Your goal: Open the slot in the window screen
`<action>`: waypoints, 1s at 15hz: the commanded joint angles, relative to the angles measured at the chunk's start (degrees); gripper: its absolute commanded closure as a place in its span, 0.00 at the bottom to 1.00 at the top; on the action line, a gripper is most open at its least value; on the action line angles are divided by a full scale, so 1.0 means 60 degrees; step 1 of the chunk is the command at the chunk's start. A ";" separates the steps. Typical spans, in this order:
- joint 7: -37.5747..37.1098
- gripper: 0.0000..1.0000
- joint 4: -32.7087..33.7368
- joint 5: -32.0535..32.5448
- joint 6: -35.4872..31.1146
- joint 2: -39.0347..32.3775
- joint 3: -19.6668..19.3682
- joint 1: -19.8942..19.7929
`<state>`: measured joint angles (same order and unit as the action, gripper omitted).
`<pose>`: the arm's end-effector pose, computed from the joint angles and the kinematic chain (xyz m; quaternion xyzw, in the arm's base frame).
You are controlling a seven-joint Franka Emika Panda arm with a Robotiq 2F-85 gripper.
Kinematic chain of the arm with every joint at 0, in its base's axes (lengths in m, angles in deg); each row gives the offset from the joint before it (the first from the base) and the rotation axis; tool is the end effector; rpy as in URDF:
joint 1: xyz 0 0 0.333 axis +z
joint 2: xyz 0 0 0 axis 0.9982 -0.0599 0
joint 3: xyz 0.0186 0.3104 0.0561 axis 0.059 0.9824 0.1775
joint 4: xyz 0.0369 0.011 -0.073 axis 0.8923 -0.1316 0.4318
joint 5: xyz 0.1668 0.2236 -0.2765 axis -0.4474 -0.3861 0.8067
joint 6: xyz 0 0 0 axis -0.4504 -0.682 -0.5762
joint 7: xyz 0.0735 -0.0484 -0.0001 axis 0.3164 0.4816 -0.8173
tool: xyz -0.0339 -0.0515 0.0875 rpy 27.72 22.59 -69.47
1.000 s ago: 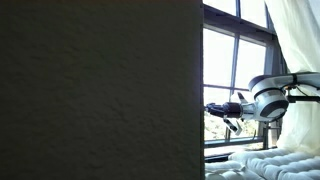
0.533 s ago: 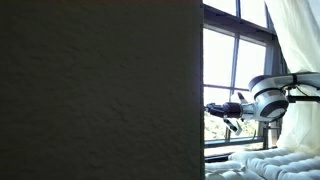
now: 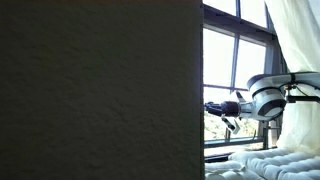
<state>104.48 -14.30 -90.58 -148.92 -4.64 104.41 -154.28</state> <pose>0.7082 -0.1996 0.2330 -0.6008 -0.3792 -0.6986 0.0846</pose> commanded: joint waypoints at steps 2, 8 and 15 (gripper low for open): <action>0.0067 1.00 0.0353 0.0012 -0.0174 0.0023 0.0172 0.0365; 0.0331 1.00 0.0575 -0.0211 -0.0459 0.0001 0.0245 0.0605; 0.0530 0.99 0.0584 -0.0309 -0.0214 0.0000 0.0137 0.0545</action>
<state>107.66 -10.80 -92.44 -150.20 -4.63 105.24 -151.01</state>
